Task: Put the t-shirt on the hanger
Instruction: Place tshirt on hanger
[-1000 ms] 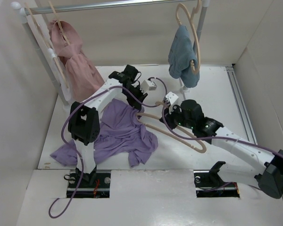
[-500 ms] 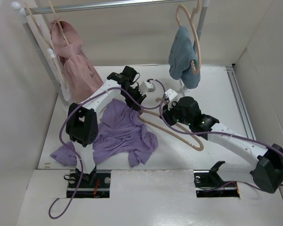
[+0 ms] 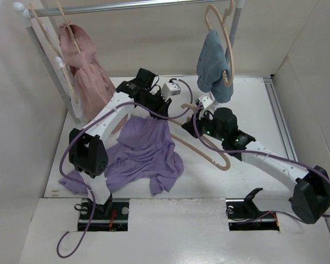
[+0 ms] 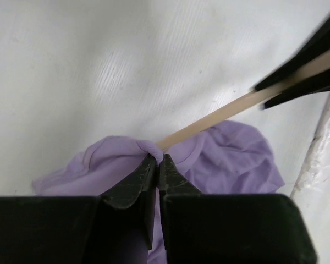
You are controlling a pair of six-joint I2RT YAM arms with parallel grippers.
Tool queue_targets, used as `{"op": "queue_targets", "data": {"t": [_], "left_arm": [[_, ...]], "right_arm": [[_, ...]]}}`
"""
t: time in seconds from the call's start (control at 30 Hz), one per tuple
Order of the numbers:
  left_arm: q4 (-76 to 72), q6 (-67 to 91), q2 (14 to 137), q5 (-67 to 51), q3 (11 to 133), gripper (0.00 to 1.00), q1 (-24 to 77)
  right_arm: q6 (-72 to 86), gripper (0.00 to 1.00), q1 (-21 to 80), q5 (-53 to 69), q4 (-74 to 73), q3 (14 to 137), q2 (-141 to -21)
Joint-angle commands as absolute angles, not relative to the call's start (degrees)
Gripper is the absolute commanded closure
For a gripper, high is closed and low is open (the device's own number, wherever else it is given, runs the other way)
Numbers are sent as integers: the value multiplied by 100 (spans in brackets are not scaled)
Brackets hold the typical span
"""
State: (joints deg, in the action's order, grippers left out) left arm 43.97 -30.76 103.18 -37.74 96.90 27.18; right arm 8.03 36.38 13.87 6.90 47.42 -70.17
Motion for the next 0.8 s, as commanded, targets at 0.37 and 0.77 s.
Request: {"op": "queue_targets", "data": {"t": [0.37, 0.77], "left_arm": [[4543, -2900, 9185, -4782, 9782, 100, 3182], [5133, -4956, 8062, -4053, 8553, 41, 3182]], "right_arm": [[1468, 100, 3674, 1820, 3814, 4896, -7796], [1046, 100, 3674, 2117, 4078, 4474, -7663]]}}
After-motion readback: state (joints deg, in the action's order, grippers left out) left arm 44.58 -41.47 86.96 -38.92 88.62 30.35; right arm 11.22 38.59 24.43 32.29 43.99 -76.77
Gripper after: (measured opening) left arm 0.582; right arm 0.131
